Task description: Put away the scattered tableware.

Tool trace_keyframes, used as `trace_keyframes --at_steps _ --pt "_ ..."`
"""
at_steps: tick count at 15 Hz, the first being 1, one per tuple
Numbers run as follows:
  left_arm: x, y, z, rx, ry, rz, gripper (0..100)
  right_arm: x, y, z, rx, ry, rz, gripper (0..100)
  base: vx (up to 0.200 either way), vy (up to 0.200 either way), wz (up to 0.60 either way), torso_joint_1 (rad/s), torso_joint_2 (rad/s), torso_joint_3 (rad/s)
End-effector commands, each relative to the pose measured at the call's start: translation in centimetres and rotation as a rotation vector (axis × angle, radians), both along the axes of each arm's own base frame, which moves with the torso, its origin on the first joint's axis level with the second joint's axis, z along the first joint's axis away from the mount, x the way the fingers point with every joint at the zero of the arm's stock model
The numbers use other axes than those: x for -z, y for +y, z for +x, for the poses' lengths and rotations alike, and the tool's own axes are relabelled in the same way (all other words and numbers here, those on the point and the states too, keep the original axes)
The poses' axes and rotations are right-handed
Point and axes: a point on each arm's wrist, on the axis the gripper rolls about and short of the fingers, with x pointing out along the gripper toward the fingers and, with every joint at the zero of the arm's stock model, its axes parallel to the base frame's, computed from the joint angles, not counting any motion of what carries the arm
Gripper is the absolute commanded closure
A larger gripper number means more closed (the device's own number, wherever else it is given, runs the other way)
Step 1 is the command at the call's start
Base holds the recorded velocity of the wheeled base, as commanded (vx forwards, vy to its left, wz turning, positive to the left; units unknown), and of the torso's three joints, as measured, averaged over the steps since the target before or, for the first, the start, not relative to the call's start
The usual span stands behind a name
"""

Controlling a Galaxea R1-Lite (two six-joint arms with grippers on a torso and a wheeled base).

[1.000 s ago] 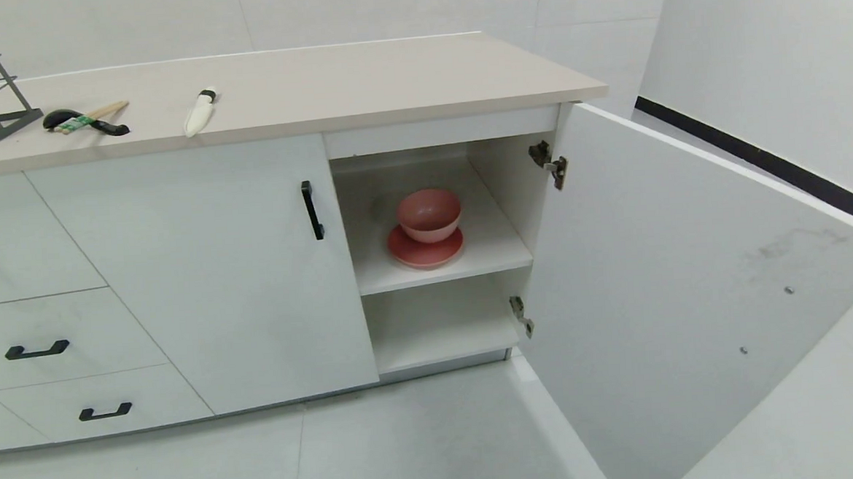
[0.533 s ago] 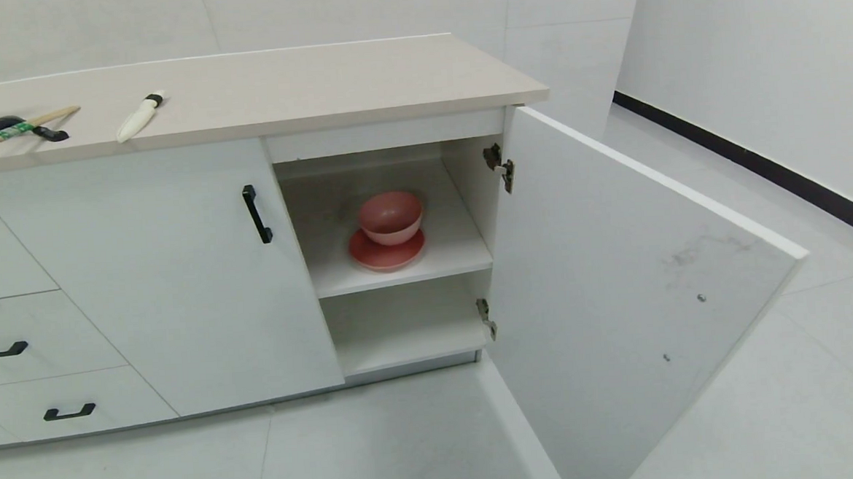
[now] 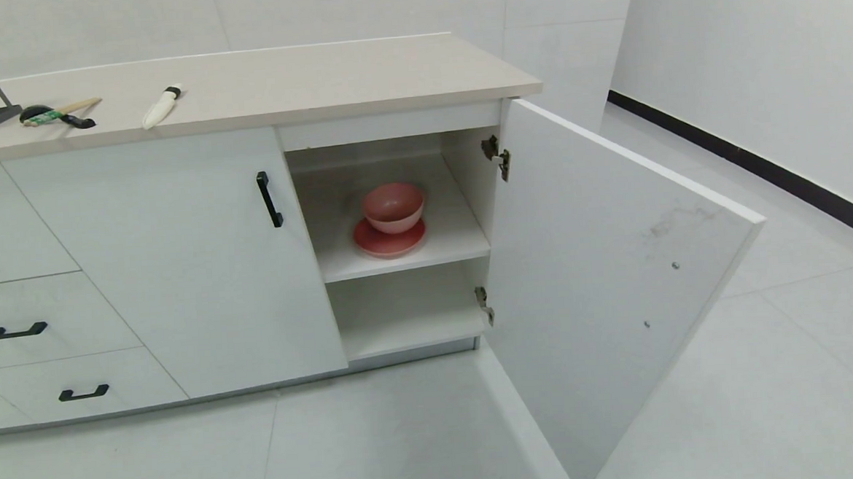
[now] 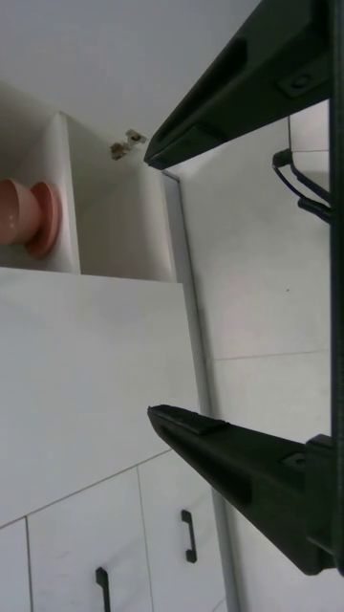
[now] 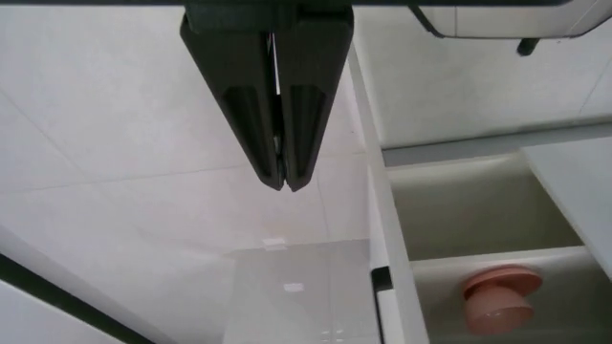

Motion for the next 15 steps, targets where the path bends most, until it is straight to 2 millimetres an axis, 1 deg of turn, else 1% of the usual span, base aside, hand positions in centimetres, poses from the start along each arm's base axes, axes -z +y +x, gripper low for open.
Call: trace_keyframes --at_steps 1,3,5,6,7,8,9,10,11,12,13,14,15 --pt "0.0 0.0 0.0 0.000 0.000 0.000 0 0.0 0.0 0.0 0.001 0.001 -0.003 100 0.000 0.000 0.00 0.000 0.00 0.000" --pt "0.0 0.0 0.0 0.000 0.000 0.000 0 0.0 0.0 0.0 0.002 0.001 0.004 100 0.000 0.000 0.00 0.000 0.00 0.000" --pt "0.0 0.0 0.0 0.000 0.000 -0.003 0 -0.1 0.0 0.0 0.002 -0.005 0.003 100 0.000 -0.200 0.00 0.000 0.00 0.005" --pt "0.0 0.0 0.0 0.000 0.000 -0.003 0 -1.0 0.0 -0.2 0.002 -0.057 0.014 100 0.000 -0.200 0.00 -0.007 0.01 0.007" --pt "0.0 0.0 0.0 0.001 0.000 -0.003 0 -6.3 0.0 -1.4 0.009 -0.218 0.019 100 0.000 0.000 0.00 0.000 0.00 0.000" --pt "0.0 0.0 0.0 0.003 0.000 -0.003 0 -8.5 0.0 -1.1 0.001 -0.212 0.010 100 0.000 0.000 0.00 0.000 0.00 0.000" --pt "0.0 0.0 0.0 0.004 0.000 -0.003 0 -8.8 0.0 -0.9 -0.012 -0.200 0.004 100 0.000 0.000 0.00 0.000 0.00 0.000" --pt "0.0 0.0 0.0 0.006 0.000 -0.003 0 -8.9 0.2 1.0 -0.113 -0.079 -0.032 100 0.000 0.000 0.00 0.000 0.00 0.000" --pt "0.0 0.0 0.0 0.004 0.000 -0.003 0 -9.1 0.3 2.6 -0.164 0.004 -0.044 100 0.000 0.000 0.00 0.000 0.00 0.000" --pt "0.0 0.0 0.0 0.004 0.000 -0.003 0 -9.8 0.5 4.7 -0.219 0.091 -0.045 100 0.000 0.000 0.00 0.000 0.00 0.000" --pt "0.0 0.0 0.0 0.003 0.000 -0.003 0 -10.3 0.6 5.9 -0.249 0.113 -0.047 100 0.000 0.000 0.00 0.000 0.00 0.000" --pt "0.0 0.0 0.0 0.003 0.000 -0.002 0 -11.2 1.1 9.2 -0.281 0.154 -0.046 100 0.000 0.000 0.00 0.000 0.00 0.000" --pt "0.0 0.0 0.0 0.001 0.000 0.000 0 -11.4 1.3 11.5 -0.283 0.162 -0.047 100 0.000 0.000 0.00 0.000 0.00 0.000"
